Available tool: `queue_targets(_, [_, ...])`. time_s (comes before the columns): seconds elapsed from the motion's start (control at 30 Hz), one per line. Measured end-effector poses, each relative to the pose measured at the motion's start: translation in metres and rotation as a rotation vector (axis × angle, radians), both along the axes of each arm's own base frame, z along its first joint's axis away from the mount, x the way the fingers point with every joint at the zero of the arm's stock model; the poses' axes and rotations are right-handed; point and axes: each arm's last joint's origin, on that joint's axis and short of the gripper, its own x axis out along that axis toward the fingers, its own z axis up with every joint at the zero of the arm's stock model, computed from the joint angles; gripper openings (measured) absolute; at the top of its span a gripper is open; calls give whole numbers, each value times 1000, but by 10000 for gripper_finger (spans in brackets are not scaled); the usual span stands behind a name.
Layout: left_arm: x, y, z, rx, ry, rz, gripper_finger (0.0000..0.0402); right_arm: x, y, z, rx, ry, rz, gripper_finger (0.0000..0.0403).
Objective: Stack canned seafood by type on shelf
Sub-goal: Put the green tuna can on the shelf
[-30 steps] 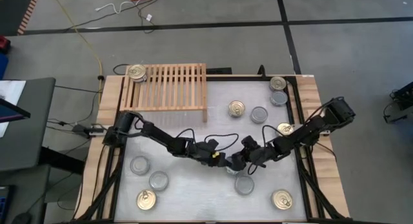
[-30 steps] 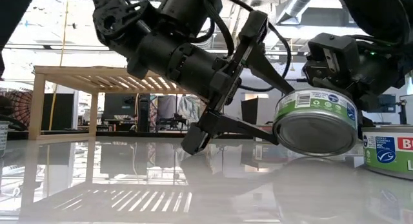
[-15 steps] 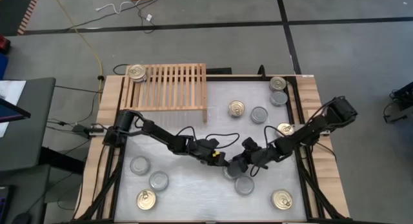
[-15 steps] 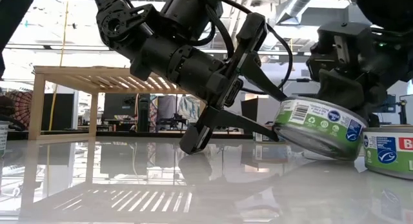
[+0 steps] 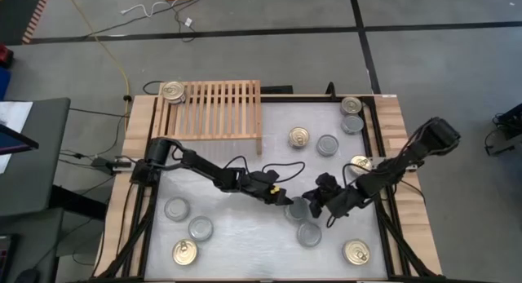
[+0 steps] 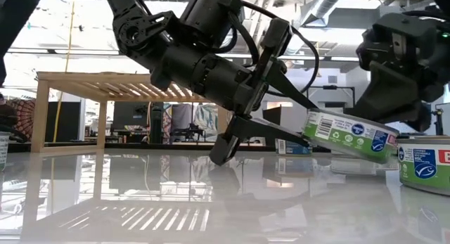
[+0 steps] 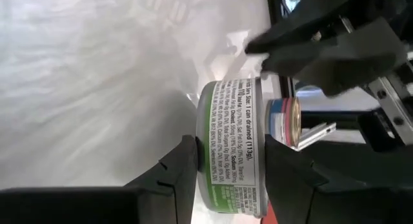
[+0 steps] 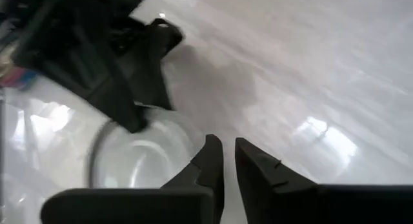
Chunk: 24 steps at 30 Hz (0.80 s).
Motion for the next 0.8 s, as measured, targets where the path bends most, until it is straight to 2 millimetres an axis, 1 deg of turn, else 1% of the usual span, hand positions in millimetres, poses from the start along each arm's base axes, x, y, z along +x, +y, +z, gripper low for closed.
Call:
queue_targets(0.13, [1, 5, 0, -23, -5, -3, 145, -6, -1, -1, 14, 29, -40, 81])
queue_targets(0.23, [1, 8, 5, -25, -15, -3, 145, -11, -3, -2, 16, 63, -63, 81])
queue_targets(0.37, [-2, 9, 15, 7, -28, 8, 145, -21, -5, -2, 3, 97, -115, 81])
queue_targets(0.47, [-4, 9, 31, 26, -53, 21, 145, -29, -6, -1, -9, 116, -150, 81])
queue_targets(0.57, [-8, 7, 46, 64, -59, 50, 145, -33, -4, -2, -12, 129, -143, 81])
queue_targets(0.67, [-12, 6, 56, 104, -53, 69, 145, -34, -3, -1, -12, 126, -137, 81])
queue_targets(0.8, [-18, 7, 82, 139, -106, 89, 145, -34, -3, -1, -21, 118, -145, 81])
